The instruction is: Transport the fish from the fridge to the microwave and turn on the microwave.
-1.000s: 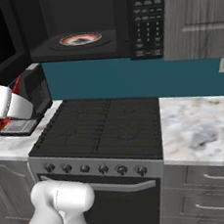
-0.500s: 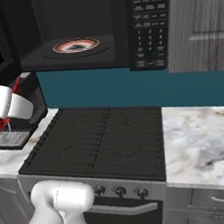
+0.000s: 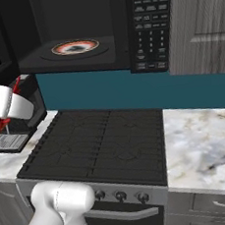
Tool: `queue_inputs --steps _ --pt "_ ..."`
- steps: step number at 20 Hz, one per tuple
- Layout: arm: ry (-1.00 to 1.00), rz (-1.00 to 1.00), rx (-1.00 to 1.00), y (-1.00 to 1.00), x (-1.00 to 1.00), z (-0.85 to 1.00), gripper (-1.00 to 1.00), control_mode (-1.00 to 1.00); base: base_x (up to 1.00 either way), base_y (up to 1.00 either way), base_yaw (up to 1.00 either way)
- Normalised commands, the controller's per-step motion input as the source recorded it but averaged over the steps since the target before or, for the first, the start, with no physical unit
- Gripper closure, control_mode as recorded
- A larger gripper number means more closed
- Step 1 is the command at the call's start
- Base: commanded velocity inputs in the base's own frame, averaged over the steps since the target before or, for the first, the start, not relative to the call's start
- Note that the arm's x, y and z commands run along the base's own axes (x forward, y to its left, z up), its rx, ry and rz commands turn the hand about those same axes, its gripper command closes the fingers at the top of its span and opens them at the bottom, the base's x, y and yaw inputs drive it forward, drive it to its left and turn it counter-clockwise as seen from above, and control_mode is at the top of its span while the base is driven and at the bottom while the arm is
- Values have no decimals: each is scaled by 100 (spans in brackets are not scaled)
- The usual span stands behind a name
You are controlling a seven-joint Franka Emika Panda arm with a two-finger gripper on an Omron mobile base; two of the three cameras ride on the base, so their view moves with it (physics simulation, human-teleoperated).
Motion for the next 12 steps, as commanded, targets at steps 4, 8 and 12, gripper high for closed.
queue_inputs --steps 4,8,12 --pt "0 0 0 0 0 0 100 100 0 2 0" --pt "0 0 0 0 0 0 100 100 0 1 0" --pt "0 0 0 0 0 0 100 100 0 7 3"
